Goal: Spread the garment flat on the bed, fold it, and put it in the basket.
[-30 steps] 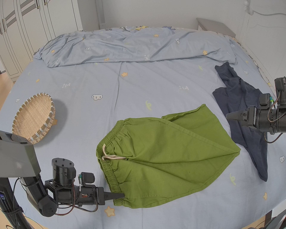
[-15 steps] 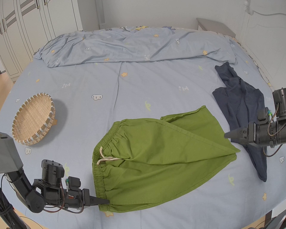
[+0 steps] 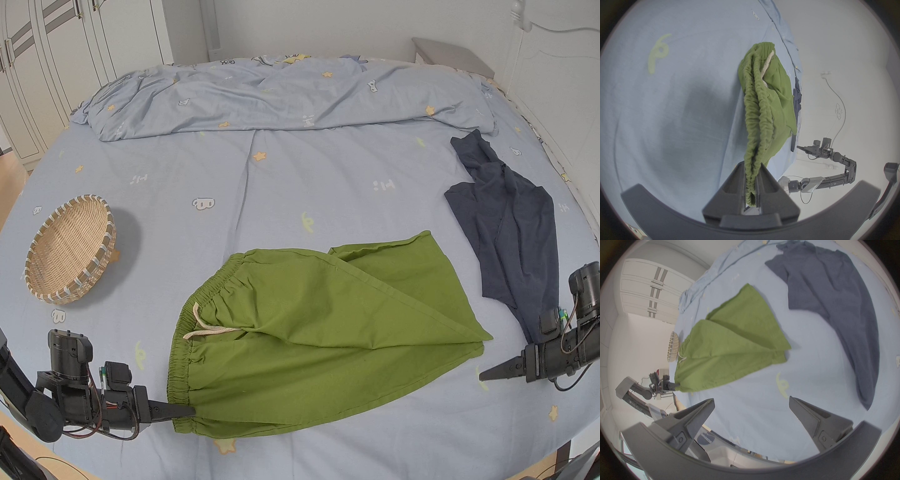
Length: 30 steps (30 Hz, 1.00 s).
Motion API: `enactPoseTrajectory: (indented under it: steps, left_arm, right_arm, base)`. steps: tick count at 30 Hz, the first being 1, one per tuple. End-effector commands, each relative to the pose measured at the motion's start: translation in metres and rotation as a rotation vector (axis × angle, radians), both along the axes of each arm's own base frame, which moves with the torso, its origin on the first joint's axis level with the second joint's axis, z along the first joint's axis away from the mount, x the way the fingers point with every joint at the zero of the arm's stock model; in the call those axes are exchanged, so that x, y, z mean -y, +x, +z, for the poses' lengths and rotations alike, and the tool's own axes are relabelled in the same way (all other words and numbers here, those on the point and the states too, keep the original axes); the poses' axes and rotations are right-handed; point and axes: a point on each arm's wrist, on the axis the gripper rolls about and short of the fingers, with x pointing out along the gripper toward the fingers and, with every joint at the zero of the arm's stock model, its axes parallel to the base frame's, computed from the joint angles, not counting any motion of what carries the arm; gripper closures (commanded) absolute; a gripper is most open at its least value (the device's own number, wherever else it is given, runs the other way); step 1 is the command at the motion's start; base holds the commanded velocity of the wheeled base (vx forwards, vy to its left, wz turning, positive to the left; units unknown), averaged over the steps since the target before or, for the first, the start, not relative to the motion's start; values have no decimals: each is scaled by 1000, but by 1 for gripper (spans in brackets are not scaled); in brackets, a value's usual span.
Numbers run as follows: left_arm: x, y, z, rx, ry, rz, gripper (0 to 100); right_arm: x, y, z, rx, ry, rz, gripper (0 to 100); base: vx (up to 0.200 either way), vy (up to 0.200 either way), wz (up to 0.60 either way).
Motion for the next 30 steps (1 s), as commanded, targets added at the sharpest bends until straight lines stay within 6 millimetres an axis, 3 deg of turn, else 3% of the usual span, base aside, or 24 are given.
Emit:
enactPoseTrajectory:
  steps: [1, 11, 30]
  left_arm:
    - [-7, -3, 0, 19, 7, 17, 100]
    - [-7, -3, 1, 19, -6, 4, 100]
    - [-6, -3, 1, 22, -7, 1, 100]
  right_arm:
    - [3, 4, -27, -118, 32, 21, 0]
    - [1, 34, -65, -34, 32, 50, 0]
    - [1, 67, -64, 148, 68, 68, 0]
  base:
    - [0, 0, 0]
    - [0, 0, 0]
    - [0, 0, 0]
